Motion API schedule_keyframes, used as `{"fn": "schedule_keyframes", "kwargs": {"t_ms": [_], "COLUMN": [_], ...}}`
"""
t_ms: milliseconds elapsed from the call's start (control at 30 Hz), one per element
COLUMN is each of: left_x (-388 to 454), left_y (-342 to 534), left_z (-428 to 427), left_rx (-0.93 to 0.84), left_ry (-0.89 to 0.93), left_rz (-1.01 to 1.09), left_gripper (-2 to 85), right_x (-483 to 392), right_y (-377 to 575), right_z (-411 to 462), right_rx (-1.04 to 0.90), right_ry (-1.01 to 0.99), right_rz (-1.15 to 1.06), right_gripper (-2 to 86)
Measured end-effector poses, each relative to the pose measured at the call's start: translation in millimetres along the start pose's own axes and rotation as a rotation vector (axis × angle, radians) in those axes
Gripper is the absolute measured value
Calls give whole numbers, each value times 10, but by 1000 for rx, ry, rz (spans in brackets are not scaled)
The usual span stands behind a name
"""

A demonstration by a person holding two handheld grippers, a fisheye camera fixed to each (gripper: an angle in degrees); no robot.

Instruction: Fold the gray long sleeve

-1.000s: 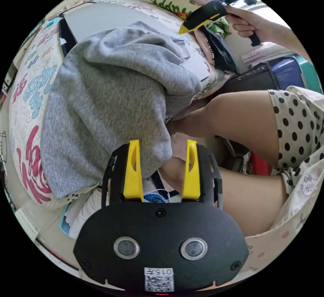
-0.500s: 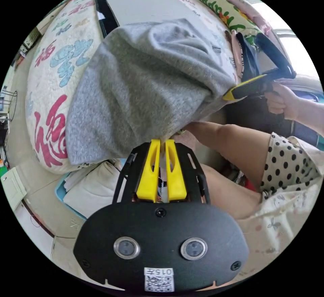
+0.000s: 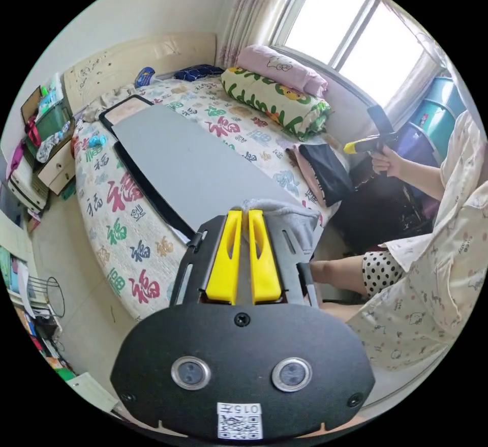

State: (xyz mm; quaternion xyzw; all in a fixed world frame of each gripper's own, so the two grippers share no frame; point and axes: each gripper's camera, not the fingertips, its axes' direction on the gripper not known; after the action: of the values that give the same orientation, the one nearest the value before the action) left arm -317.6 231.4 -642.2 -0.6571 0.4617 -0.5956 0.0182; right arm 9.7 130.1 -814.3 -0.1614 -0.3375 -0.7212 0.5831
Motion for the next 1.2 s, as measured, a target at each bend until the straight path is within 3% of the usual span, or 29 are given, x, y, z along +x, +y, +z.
{"fn": "schedule_keyframes", "kwargs": {"t_ms": [67,200,333,533,633,733,833,900,1000,1067,1200], "left_x": [-17,-79,84,-106,-402,-1002,-1327,-1248,-998,-783,-399], "left_y": [-332,-566,-819,-1436,-2010,-2273,-2029,-1701,-936,-271,587], "left_z": [198,521,722,716,855,1236,1394,1496,1758,2083,2456], "left_rx": [-25,-42,-45,-29,30,138,217,188,84,-86,-229], "left_ry": [-56,3,48,98,-38,-33,97,36,-64,-88,-8], "left_rz": [67,12,11,-2,33,-179,-357,-370,-403,-482,-673], "left_gripper": [4,5,6,11,25,66,93,88,107,123,109], "right_x": [-61,68,80,339,673,943,943,969,925,779,707], "right_y": [83,112,-15,-227,-639,-1116,-1216,-1100,-759,-391,177], "right_z": [371,1015,1543,1185,921,731,537,610,1011,1395,1950], "right_rx": [-68,-171,-207,-136,-84,-69,37,40,-173,-366,-590], "right_ry": [131,182,404,414,440,364,185,180,23,-102,-40], "right_rz": [-69,-119,-213,-231,-178,-98,-144,-151,-286,-355,-286], "right_gripper": [120,142,132,22,12,15,28,31,8,4,15]}}
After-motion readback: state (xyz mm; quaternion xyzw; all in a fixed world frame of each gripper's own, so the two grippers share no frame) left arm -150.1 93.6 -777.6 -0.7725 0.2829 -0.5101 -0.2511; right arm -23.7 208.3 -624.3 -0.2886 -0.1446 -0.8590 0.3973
